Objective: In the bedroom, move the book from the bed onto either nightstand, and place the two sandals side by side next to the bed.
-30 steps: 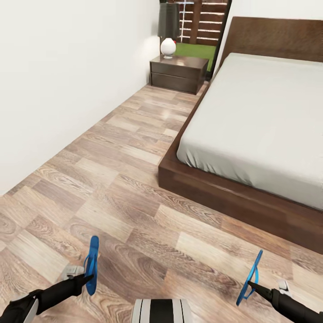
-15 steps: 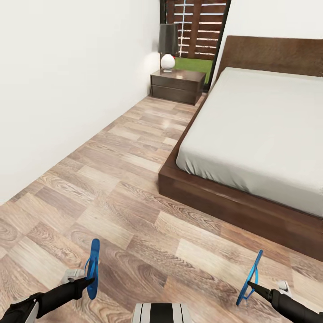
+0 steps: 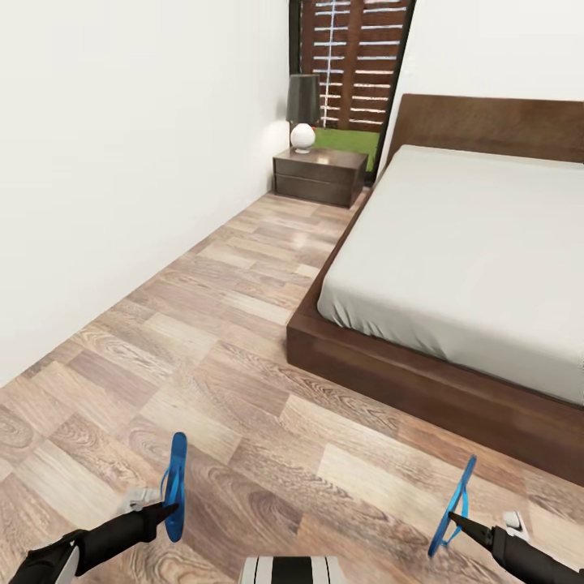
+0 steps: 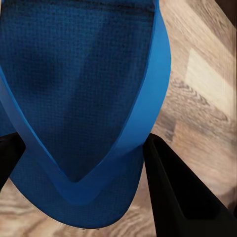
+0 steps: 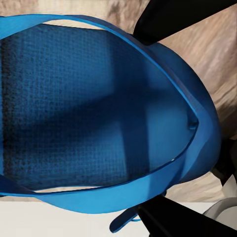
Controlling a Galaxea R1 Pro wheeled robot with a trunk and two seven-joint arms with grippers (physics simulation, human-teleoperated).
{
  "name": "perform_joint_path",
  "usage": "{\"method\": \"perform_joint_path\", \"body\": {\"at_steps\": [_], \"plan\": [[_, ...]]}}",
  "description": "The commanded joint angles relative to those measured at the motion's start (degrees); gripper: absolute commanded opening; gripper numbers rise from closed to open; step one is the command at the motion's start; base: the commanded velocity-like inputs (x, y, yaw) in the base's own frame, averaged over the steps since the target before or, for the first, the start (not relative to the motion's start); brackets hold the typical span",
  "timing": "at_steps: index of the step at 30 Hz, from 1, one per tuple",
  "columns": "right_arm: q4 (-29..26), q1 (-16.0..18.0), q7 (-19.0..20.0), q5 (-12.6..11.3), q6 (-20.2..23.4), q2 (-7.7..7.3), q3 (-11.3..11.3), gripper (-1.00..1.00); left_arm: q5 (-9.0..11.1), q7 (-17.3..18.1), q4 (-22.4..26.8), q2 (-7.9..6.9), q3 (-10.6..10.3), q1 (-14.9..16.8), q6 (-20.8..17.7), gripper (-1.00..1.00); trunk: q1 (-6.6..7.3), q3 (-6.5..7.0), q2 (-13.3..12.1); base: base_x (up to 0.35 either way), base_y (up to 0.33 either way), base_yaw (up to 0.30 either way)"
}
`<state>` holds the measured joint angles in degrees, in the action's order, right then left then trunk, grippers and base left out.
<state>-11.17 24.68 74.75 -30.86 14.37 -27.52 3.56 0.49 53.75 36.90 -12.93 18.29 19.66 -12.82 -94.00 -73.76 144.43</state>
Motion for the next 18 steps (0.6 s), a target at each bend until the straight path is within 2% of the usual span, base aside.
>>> {"method": "perform_joint_path", "body": {"at_steps": [1, 18], "plan": [[0.04, 0.01, 0.22, 0.18, 0.24, 0.01, 0.31, -1.0, -0.07, 0.37, 0.02, 0.05, 0.16, 0.02, -0.45, -1.0, 0.03, 0.19, 0.0, 0.0, 0.0, 0.0], [0.29, 0.01, 0.22, 0.18, -0.92, 0.01, 0.31, -1.0, -0.4, 0.07, -2.34, 0.1, 0.07, 0.02, -0.37, -1.0, 0.47, 3.95, -0.23, 0.0, 0.0, 0.0]]}}
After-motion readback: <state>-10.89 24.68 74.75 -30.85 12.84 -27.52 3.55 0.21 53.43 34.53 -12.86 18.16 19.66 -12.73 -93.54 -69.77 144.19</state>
